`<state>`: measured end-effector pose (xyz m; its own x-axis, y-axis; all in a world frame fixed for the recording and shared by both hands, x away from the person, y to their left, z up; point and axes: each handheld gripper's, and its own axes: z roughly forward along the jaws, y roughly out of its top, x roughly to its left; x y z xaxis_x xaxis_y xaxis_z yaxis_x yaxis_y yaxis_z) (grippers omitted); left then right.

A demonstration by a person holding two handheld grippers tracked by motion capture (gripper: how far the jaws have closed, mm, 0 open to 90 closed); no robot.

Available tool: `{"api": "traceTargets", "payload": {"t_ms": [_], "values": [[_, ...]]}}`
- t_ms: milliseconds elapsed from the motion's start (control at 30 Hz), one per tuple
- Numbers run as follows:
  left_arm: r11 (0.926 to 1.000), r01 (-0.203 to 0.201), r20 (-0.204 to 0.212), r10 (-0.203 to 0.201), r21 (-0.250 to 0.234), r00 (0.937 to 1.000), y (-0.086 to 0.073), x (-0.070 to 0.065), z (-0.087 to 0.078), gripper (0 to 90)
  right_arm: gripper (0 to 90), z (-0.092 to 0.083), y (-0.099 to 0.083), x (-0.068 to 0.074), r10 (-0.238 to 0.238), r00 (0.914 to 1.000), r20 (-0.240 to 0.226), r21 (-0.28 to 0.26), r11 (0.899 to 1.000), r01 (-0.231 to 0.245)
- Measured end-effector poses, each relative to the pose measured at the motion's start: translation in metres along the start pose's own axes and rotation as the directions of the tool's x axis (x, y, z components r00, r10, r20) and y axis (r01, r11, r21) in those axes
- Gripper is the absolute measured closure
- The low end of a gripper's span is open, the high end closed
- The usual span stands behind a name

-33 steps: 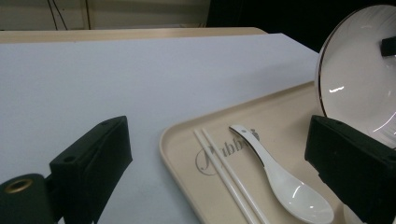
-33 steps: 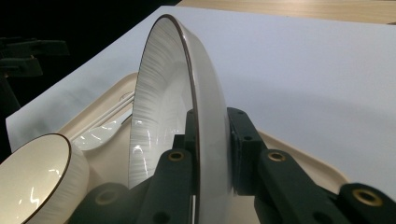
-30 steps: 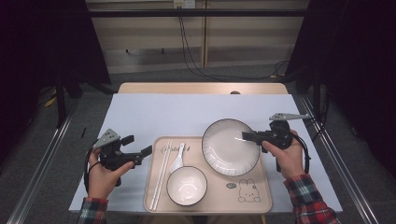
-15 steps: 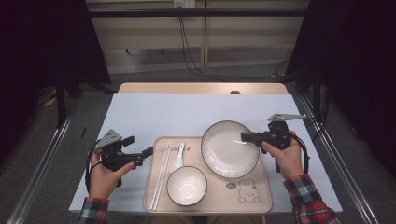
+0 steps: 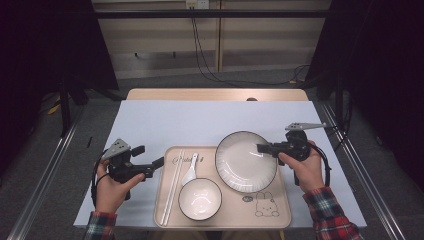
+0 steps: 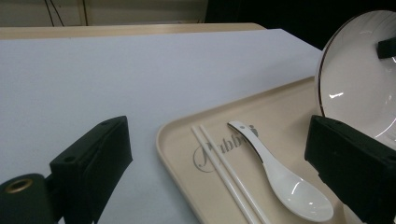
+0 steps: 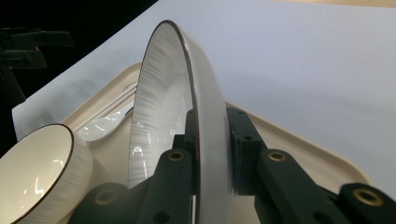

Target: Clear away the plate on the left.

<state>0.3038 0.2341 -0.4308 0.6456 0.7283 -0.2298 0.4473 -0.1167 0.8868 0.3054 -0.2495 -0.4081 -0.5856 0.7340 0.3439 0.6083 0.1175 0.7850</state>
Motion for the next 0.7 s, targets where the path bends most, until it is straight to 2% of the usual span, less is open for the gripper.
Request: {"api": "traceTargets", "payload": {"t_ms": [700], "values": [[1.0, -0.004, 0.001, 0.004, 0.008, 1.0, -0.0008, -0.0002, 0.0012, 7.1, 80.6, 0.0065, -0.0045, -0.0017, 0.004, 0.9998, -0.017, 0.031, 0.999, -0.004]]}}
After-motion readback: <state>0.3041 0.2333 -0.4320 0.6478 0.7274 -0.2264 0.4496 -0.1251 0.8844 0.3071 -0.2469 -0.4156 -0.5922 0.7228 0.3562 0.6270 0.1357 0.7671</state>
